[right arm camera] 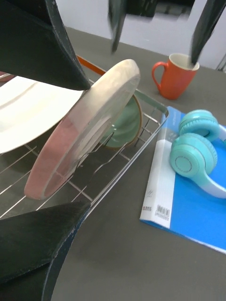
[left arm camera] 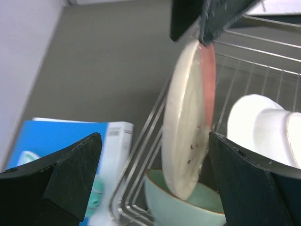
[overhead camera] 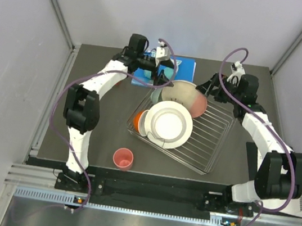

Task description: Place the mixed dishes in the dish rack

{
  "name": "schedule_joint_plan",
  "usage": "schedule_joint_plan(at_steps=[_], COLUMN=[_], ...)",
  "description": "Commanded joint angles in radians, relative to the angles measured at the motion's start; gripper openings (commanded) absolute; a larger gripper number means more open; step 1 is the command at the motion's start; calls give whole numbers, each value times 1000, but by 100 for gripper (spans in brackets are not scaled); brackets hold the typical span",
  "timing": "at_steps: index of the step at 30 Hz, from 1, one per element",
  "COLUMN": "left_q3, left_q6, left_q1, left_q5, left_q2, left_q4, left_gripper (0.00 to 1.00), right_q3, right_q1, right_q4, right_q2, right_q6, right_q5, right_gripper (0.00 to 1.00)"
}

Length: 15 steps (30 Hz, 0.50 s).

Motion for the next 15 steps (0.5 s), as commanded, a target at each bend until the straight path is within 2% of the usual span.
schedule_joint_plan(at_steps=[1, 3, 4, 5, 6, 8, 9, 10, 12, 15], left_q3=[80, 89, 98, 147, 187, 335, 377, 408, 432, 329], left_q6=[-188, -286, -401, -443, -463, -463, -456, -439, -395, -304], left_q1=[48, 91, 107, 143, 160, 212, 228, 243, 272, 277], left_q5=[-33, -140, -197, -329, -387, -497, -563, -600, -724, -824], left_q2=[-137, -157, -158, -157, -142, -108, -71, -59, -46, -68], left_q4=[195, 261, 261, 240, 105, -74, -252, -319, -471, -521], left_gripper=[99, 99, 99, 99, 99, 99, 99, 99, 99, 99], right_q3=[60, 63, 69, 77, 110, 179, 241, 252, 243, 192], right_q1=[12, 12, 12, 12, 10, 21, 34, 63, 73, 73], right_q4=[-74, -92, -115, -137, -163, -303, -346, -376, -359, -301], right_q2=[-41, -64, -70, -78, -82, -73, -79, -93, -154, -214], right_q6=[-70, -79, -82, -87, -95, -137, -156, -174, -205, -196], right_q5=[115, 160, 228, 268, 307, 472, 536, 621, 635, 603], right_gripper=[100, 100, 100, 100, 100, 100, 100, 100, 100, 100])
